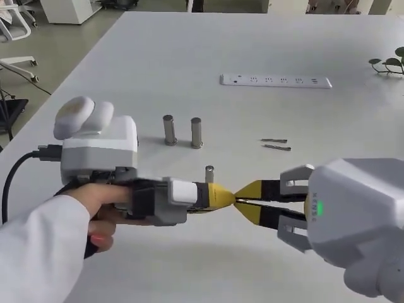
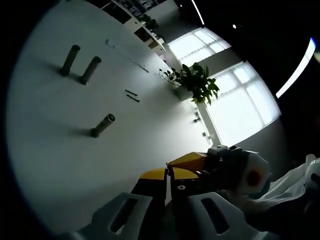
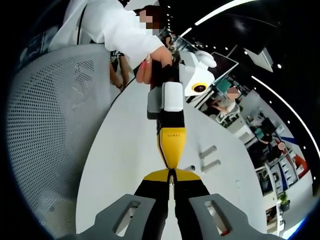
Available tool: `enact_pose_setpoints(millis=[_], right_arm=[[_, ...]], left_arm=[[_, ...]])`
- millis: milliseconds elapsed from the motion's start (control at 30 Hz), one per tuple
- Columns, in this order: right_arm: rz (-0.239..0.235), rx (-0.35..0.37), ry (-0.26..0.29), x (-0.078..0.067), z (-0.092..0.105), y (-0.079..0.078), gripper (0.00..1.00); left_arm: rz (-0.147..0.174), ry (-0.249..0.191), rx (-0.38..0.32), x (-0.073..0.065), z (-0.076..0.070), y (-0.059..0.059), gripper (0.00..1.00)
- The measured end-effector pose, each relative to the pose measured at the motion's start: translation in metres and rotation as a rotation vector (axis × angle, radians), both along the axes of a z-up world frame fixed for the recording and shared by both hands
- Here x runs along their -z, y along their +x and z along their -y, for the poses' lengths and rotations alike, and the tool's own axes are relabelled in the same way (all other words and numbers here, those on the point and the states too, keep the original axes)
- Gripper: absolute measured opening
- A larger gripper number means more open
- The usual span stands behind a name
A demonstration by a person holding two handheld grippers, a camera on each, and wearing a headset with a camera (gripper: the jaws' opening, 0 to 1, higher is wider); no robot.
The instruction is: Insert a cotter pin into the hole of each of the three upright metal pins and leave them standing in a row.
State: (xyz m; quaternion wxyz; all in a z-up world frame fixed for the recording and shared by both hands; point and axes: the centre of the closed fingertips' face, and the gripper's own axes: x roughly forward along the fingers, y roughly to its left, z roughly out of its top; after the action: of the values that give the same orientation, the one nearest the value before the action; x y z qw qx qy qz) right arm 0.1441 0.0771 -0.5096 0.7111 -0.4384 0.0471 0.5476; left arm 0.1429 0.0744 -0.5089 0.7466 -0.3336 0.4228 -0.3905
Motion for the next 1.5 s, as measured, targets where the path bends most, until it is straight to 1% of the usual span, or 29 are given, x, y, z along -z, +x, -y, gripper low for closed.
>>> enact_pose_setpoints(millis=[100, 233, 333, 433, 567, 633, 667, 700, 767, 800, 833, 900, 967, 1000, 1033, 1067, 1100, 1133, 1167, 1200, 1233, 1267, 1300, 1333, 1367, 1400, 1433, 1467, 1500], right_arm=[[-0.010, 0.004, 0.009, 0.000, 0.000, 0.000, 0.00], [-0.025, 0.003, 0.010, 0.001, -0.003, -0.002, 0.00], [-0.028, 0.005, 0.011, 0.001, -0.003, -0.003, 0.00], [-0.030, 0.016, 0.015, 0.002, -0.001, -0.001, 0.04], [-0.047, 0.030, 0.025, 0.002, 0.001, 0.001, 0.07], [-0.060, 0.038, 0.033, 0.001, 0.002, 0.002, 0.09], [-0.069, 0.041, 0.041, 0.001, 0.002, 0.002, 0.09], [-0.090, 0.046, 0.051, 0.001, 0.003, 0.001, 0.10], [-0.118, 0.054, 0.057, 0.003, 0.005, 0.002, 0.14], [-0.141, 0.059, 0.068, 0.003, 0.006, 0.001, 0.16], [-0.183, 0.071, 0.099, 0.001, 0.006, -0.001, 0.17], [-0.240, 0.068, 0.134, -0.002, 0.005, -0.003, 0.19], [-0.324, 0.080, 0.148, -0.001, 0.009, -0.005, 0.23], [-0.378, 0.085, 0.159, -0.001, 0.012, -0.006, 0.25], [-0.399, 0.086, 0.175, -0.002, 0.013, -0.005, 0.26], [-0.448, 0.082, 0.188, -0.002, 0.015, -0.007, 0.27], [-0.467, 0.091, 0.196, -0.003, 0.018, -0.005, 0.27], [-0.486, 0.100, 0.219, -0.005, 0.018, -0.003, 0.28], [-0.548, 0.103, 0.250, -0.006, 0.019, -0.004, 0.29], [-0.603, 0.105, 0.279, -0.007, 0.019, -0.006, 0.30], [-0.636, 0.106, 0.313, -0.011, 0.019, -0.005, 0.30], [-0.650, 0.105, 0.322, -0.012, 0.018, -0.005, 0.31], [-0.710, 0.089, 0.338, -0.015, 0.017, -0.009, 0.31], [-0.743, 0.080, 0.350, -0.017, 0.016, -0.011, 0.30], [-0.763, 0.038, 0.364, -0.022, 0.014, -0.014, 0.29], [-0.783, 0.009, 0.366, -0.024, 0.013, -0.017, 0.27], [-0.829, -0.011, 0.363, -0.025, 0.012, -0.020, 0.26], [-0.851, -0.022, 0.361, -0.026, 0.011, -0.022, 0.25], [-0.885, -0.049, 0.354, -0.026, 0.012, -0.022, 0.25]], left_arm=[[0.004, 0.001, 0.002, 0.000, 0.000, 0.000, 0.00], [0.000, -0.006, 0.017, -0.002, 0.001, -0.002, 0.00], [0.013, 0.003, 0.023, -0.001, 0.002, -0.003, 0.00], [0.021, 0.001, 0.027, -0.002, 0.002, -0.003, 0.00], [0.047, 0.020, 0.049, -0.001, 0.002, -0.005, 0.00], [0.071, 0.035, 0.063, -0.001, 0.002, -0.006, 0.00], [0.083, 0.040, 0.069, -0.002, 0.002, -0.007, 0.00], [0.096, 0.045, 0.076, -0.003, 0.002, -0.008, 0.00], [0.102, 0.049, 0.082, -0.003, 0.002, -0.008, 0.00], [0.119, 0.060, 0.090, -0.003, 0.001, -0.008, 0.00], [0.129, 0.066, 0.094, -0.003, 0.001, -0.008, 0.00], [0.180, 0.079, 0.127, -0.005, 0.001, -0.009, 0.00], [0.226, 0.098, 0.157, -0.008, 0.000, -0.011, 0.00], [0.263, 0.129, 0.162, -0.008, -0.002, -0.009, 0.00], [0.285, 0.144, 0.163, -0.008, -0.003, -0.007, 0.00], [0.287, 0.147, 0.166, -0.010, -0.003, -0.008, 0.00], [0.307, 0.147, 0.171, -0.012, -0.004, -0.008, 0.00], [0.334, 0.150, 0.178, -0.014, -0.004, -0.008, 0.00], [0.359, 0.151, 0.186, -0.017, -0.005, -0.008, 0.00], [0.365, 0.152, 0.191, -0.018, -0.005, -0.009, 0.00], [0.384, 0.156, 0.198, -0.020, -0.005, -0.009, 0.00], [0.397, 0.159, 0.207, -0.021, -0.005, -0.010, 0.00], [0.420, 0.164, 0.224, -0.022, -0.005, -0.012, 0.00], [0.431, 0.166, 0.232, -0.023, -0.005, -0.012, 0.00], [0.457, 0.177, 0.254, -0.023, -0.005, -0.014, 0.00], [0.480, 0.183, 0.269, -0.024, -0.005, -0.015, 0.00], [0.505, 0.194, 0.288, -0.025, -0.005, -0.017, 0.00], [0.521, 0.195, 0.299, -0.026, -0.005, -0.019, 0.00], [0.530, 0.199, 0.308, -0.027, -0.005, -0.020, 0.00]])
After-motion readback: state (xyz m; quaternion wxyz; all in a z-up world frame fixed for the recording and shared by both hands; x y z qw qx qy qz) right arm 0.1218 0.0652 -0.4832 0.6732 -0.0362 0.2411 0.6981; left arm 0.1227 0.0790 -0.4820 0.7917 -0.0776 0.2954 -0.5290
